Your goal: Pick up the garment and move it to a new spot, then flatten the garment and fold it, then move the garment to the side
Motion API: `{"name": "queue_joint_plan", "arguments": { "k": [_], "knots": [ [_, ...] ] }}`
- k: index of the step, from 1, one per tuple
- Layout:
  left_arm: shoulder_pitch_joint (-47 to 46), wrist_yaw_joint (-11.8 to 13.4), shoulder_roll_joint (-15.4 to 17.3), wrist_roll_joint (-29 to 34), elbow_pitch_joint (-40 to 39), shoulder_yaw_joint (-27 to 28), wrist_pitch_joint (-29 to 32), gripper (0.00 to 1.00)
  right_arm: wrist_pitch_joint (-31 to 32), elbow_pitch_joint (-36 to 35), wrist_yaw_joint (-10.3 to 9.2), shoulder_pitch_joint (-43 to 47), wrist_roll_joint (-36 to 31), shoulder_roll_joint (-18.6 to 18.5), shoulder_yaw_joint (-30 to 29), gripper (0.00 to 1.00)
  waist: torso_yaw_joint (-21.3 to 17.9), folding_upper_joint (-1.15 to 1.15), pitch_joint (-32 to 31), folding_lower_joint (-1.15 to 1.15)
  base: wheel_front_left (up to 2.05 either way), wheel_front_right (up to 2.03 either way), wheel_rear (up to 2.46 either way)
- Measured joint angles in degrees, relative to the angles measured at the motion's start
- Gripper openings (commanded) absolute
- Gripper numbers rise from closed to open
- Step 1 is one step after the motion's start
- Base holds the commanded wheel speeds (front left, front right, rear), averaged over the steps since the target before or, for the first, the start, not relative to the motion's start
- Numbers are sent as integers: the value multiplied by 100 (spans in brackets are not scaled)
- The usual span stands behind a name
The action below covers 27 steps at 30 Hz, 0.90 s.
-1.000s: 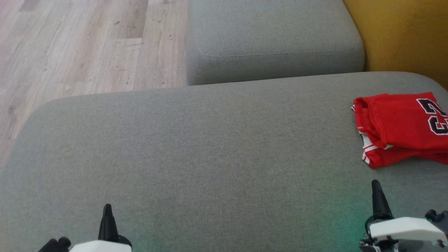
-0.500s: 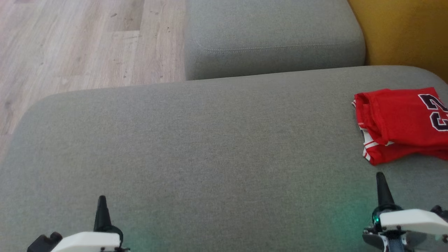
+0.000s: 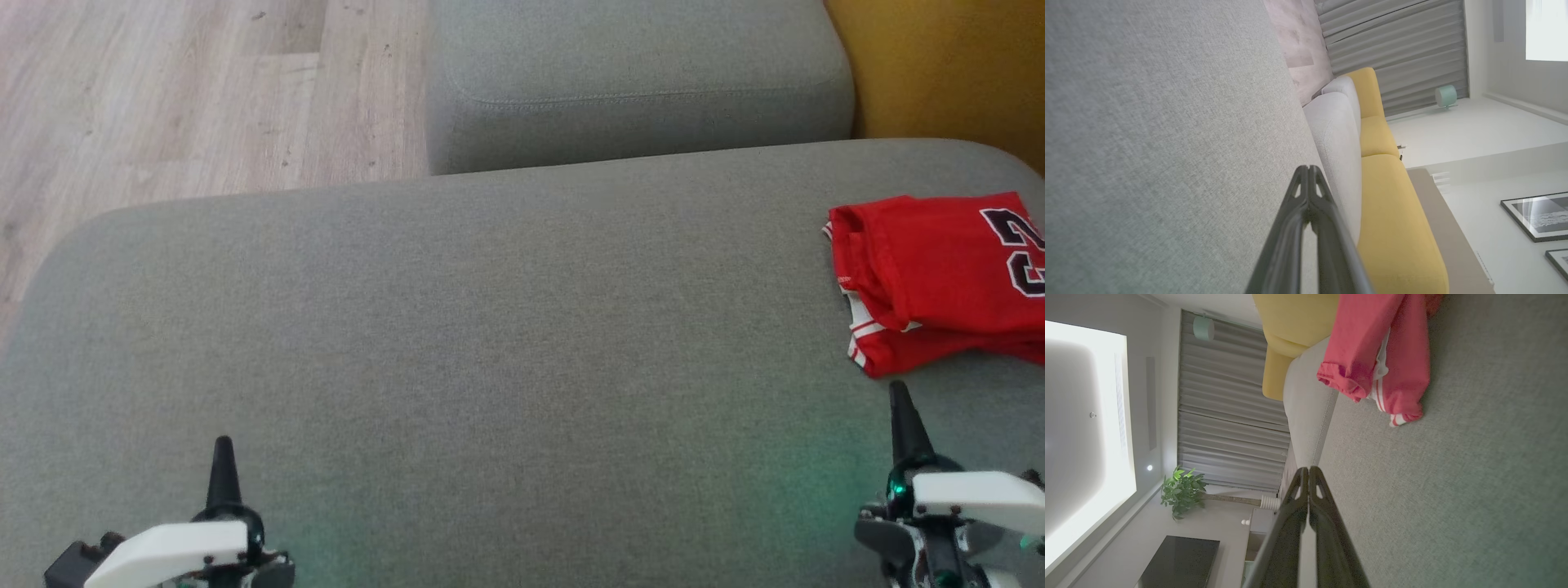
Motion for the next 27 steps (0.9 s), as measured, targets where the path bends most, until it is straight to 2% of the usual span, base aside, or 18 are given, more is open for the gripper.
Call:
{"name": "queue_joint_plan", "arguments": {
  "k": [22, 27],
  "knots": [
    [-393, -225, -15, -1458, 44, 332, 369, 0, 352, -90, 0, -354, 1411, 13, -288, 0, -34, 0, 215, 0, 0, 0, 0],
    [-447, -246, -19, -1555, 46, 382, 382, 0, 354, -90, 0, -354, 1486, 16, -311, 0, -35, 0, 220, 0, 0, 0, 0]
  ]
}}
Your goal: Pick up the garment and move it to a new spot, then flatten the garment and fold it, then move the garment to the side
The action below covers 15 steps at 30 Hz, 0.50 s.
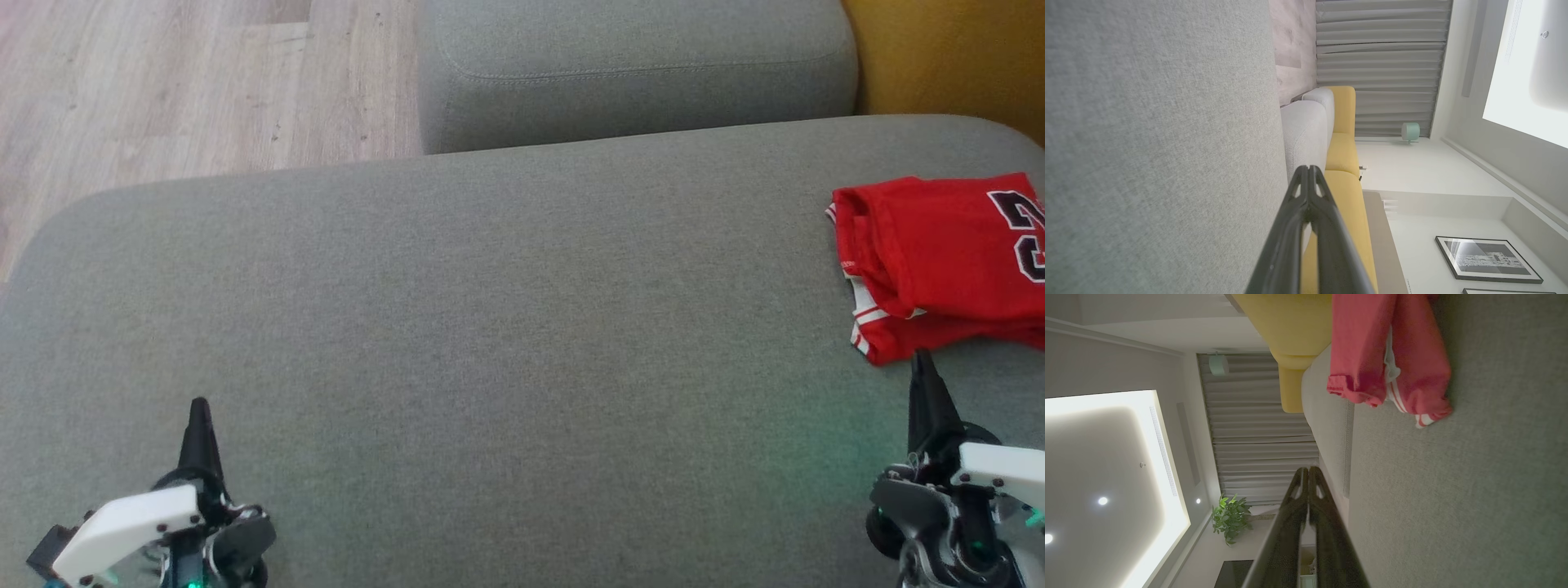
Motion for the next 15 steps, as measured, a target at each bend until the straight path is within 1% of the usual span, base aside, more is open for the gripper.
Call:
{"name": "queue_joint_plan", "arguments": {
  "k": [15],
  "knots": [
    [0, -1, -10, 0, 0, 30, 24, 0, 0, 0, 0, 0, 0, 1, 0, 0, 0, 0, -1, 0, 0, 0, 0]
  ]
}}
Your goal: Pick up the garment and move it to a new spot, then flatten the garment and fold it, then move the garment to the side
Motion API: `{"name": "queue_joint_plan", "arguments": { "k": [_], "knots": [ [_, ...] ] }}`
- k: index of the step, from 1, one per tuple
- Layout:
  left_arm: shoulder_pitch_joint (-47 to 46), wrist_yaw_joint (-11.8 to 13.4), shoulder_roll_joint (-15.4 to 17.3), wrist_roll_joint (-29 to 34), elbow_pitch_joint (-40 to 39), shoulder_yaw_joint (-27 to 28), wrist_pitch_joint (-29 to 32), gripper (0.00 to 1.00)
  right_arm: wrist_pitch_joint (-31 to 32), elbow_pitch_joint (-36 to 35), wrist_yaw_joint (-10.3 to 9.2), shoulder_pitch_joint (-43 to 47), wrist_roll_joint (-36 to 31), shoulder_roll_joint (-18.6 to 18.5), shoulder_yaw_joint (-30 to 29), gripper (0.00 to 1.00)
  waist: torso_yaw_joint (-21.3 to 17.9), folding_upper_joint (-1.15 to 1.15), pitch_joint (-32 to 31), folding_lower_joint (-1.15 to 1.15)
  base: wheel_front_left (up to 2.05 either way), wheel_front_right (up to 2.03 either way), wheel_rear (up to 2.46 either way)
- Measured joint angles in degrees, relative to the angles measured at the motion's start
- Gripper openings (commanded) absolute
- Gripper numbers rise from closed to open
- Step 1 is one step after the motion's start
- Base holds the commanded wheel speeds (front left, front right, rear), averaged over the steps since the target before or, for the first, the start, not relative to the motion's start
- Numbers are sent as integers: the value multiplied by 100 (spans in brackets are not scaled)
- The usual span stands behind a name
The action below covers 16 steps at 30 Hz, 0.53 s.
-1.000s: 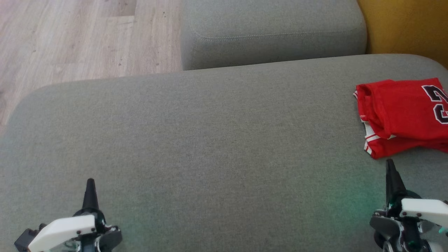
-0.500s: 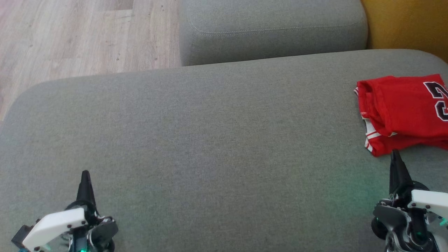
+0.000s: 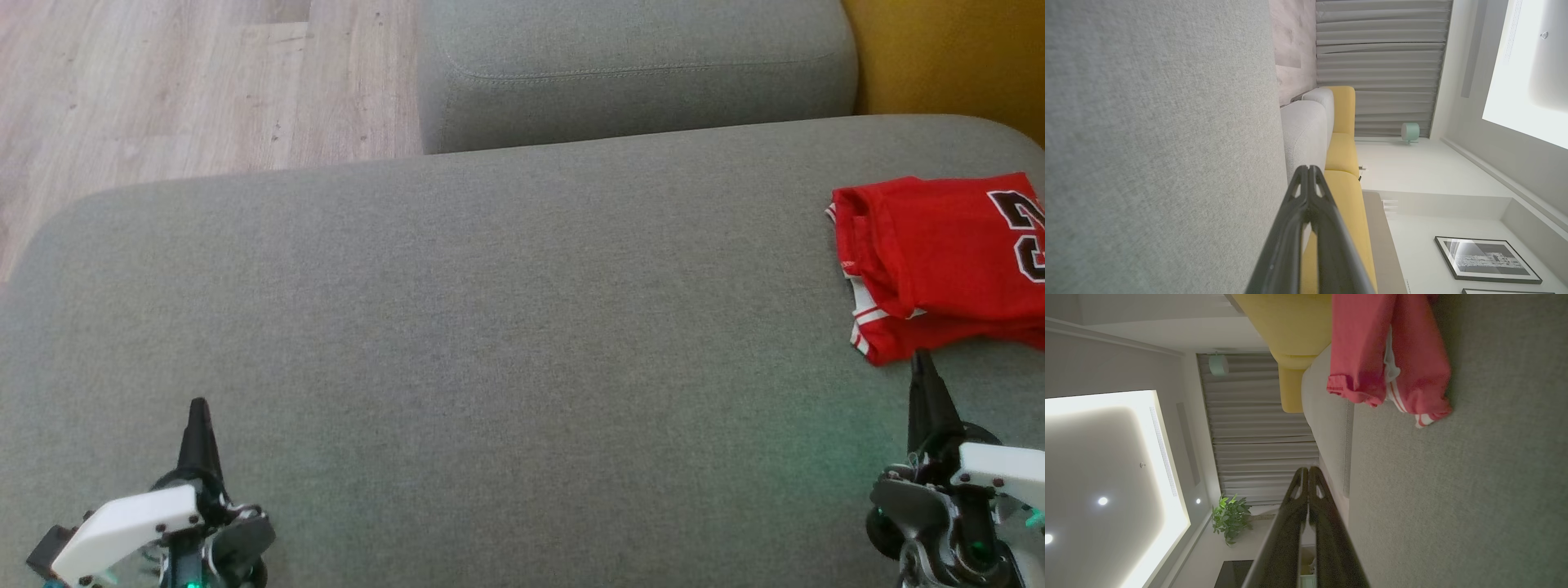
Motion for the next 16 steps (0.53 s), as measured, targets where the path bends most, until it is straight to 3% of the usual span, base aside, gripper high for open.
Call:
{"name": "queue_joint_plan", "arguments": {
  "k": [16],
  "knots": [
    [0, 0, -13, 0, 0, 19, 16, 0, 0, 0, 0, 0, 0, 1, 0, 0, 0, 0, 0, 0, 0, 0, 0]
  ]
}}
